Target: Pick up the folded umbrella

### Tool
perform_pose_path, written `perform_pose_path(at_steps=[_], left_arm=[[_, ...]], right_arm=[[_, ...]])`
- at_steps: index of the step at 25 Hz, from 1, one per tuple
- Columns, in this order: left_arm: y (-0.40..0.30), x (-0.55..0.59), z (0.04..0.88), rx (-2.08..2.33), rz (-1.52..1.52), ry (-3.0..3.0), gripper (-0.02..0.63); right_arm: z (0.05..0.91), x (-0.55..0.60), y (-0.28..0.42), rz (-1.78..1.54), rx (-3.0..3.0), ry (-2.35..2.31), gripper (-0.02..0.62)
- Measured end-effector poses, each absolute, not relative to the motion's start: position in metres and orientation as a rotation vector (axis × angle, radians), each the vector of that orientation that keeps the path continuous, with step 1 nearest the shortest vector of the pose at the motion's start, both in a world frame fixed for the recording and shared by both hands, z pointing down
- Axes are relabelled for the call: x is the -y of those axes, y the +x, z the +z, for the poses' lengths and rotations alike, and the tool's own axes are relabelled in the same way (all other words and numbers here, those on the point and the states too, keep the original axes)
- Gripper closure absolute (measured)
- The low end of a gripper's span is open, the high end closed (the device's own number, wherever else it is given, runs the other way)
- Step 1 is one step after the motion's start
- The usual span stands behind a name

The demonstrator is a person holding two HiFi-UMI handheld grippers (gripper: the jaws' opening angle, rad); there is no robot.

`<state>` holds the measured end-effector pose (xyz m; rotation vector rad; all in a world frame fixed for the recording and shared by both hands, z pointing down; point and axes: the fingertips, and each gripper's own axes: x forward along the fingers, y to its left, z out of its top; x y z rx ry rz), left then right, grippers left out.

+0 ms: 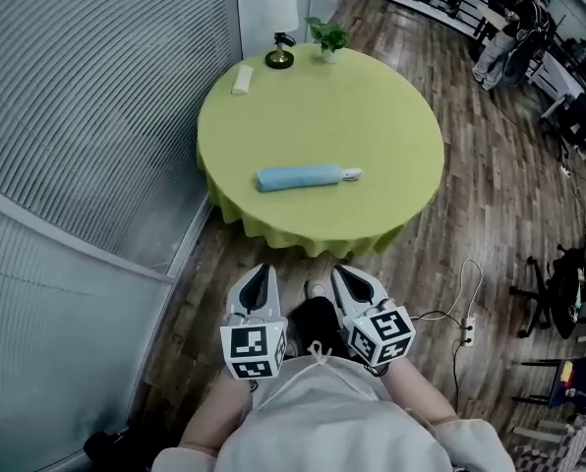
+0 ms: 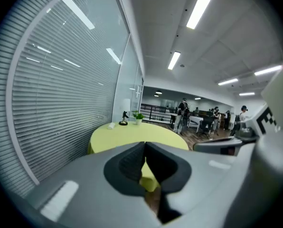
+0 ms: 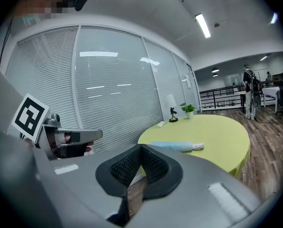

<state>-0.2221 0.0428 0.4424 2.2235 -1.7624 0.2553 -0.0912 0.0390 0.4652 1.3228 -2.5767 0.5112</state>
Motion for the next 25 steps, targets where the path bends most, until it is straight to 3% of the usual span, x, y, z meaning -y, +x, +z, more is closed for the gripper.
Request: perform_pose_path(at_steps=[13,19,25], left_arm=[[-0.192,0.151,0.440,1.848,0.222,2.150,0.600],[-0.166,0.218,0.426,1.760,0.046,2.214,0.600],[-0.153,0.251,0.443,1.756,0.150,2.240,0.600]], right_arm=[[0.462,0.155,-0.073,0.399,2.672,1.151,0.595],[0.460,0.238,-0.055,0.419,2.700,1.104,0.595],[0.470,0.279,-0.034,0.485,2.676,1.123,0.595]])
